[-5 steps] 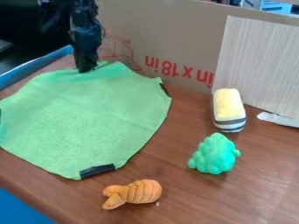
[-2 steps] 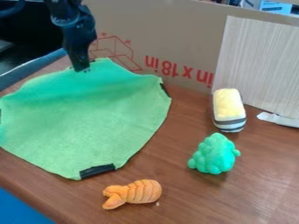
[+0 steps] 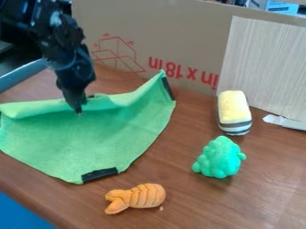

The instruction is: Fold the cloth from top left to bottom right.

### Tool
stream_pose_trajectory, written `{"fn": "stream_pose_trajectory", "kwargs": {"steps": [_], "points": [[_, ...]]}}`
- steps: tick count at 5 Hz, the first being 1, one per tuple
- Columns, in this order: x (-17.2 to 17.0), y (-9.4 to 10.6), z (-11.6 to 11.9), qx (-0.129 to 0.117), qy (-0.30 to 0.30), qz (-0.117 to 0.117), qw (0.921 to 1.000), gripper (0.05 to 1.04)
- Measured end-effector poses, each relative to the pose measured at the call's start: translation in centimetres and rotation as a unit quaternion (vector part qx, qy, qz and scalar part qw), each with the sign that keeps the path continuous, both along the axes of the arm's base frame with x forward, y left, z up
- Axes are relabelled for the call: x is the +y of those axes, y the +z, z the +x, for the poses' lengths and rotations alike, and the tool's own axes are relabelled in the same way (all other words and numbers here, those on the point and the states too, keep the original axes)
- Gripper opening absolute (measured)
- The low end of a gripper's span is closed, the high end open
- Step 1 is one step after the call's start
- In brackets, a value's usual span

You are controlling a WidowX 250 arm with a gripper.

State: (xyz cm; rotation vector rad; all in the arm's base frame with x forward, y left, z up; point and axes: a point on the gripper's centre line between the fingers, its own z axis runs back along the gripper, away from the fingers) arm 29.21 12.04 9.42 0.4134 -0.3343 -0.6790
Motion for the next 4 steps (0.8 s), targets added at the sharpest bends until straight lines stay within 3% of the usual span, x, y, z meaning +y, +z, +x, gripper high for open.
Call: {"fn": "stream_pose_trajectory", "kwargs": {"steps": [2,4], "points": [[-3.4,0.7,-2.8,-0.028,-0.023,0.003,0.9994,0.051],[-6.7,0.5,-3.7,-0.021,-0.003,-0.002,0.9998,0.066]]}}
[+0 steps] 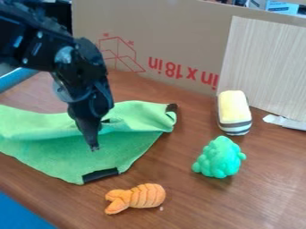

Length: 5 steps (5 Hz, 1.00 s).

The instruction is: Fold the cloth from top left to bottom right.

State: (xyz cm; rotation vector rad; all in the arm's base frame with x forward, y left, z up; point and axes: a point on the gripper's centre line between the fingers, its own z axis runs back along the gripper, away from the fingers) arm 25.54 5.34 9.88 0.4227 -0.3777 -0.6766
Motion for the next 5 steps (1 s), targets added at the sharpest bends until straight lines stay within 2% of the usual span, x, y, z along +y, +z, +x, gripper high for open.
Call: {"fn": "stream_pose_trajectory", "kwargs": {"steps": [1,2,3,4,5], "points": [[-0.7,-1.2,-0.8,0.004,-0.006,0.018,0.9998,0.202],[-0.7,-2.1,-1.3,0.003,-0.010,0.033,0.9994,0.454],[-1.5,-2.2,-1.9,0.033,-0.028,0.010,0.9990,0.760],[-1.5,-0.5,-2.1,0.051,-0.028,-0.036,0.9977,0.989],[-0.2,3.1,-1.1,0.090,-0.008,-0.113,0.9895,1.000]]}}
